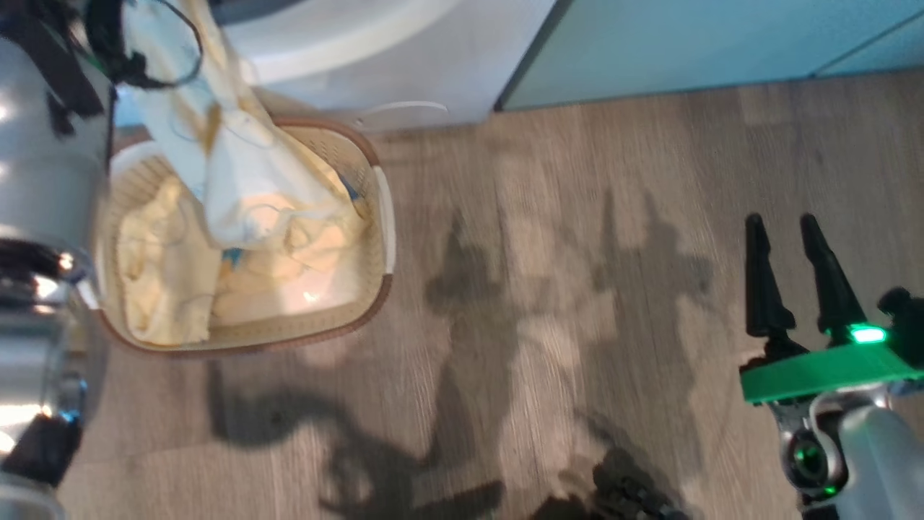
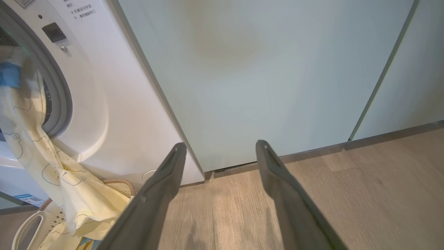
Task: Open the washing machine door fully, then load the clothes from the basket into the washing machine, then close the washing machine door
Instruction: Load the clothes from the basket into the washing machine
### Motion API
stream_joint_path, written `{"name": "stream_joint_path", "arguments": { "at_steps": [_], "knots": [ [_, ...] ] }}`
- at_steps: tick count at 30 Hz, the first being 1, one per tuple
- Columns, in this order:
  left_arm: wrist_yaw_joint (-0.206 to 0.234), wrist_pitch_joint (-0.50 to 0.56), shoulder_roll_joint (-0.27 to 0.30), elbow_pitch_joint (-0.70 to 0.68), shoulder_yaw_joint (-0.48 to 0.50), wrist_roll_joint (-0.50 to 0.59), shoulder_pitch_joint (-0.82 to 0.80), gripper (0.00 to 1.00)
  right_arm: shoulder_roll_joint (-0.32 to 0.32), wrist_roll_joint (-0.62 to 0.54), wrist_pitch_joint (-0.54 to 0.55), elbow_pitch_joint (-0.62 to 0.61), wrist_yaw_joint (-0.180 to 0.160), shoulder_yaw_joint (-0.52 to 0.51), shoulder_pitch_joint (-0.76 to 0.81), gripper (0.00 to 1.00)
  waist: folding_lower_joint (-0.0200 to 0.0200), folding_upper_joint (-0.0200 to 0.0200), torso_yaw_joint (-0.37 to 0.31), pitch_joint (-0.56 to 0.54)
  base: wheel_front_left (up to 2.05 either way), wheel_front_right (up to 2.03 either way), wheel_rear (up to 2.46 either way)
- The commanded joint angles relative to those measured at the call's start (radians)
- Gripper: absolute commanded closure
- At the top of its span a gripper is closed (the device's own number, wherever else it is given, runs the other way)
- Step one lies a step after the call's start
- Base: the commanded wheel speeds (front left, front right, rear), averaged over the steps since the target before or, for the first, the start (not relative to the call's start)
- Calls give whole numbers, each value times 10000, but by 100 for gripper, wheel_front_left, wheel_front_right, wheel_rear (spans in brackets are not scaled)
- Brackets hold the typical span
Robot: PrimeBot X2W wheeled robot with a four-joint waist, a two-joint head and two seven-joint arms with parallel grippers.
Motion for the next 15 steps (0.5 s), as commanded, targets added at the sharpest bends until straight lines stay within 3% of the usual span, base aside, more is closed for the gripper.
{"name": "stream_joint_path", "arguments": {
  "at_steps": [1,15],
  "knots": [
    [-13,-134,539,24,18,143,-680,100,12,2,-95,-296,46,259,-203,0,-2,0,-295,474,0,0,0],
    [877,-561,635,1391,-554,744,-3082,100,160,37,-95,-322,46,513,-708,0,-2,0,-630,1663,0,0,0]
  ]
}}
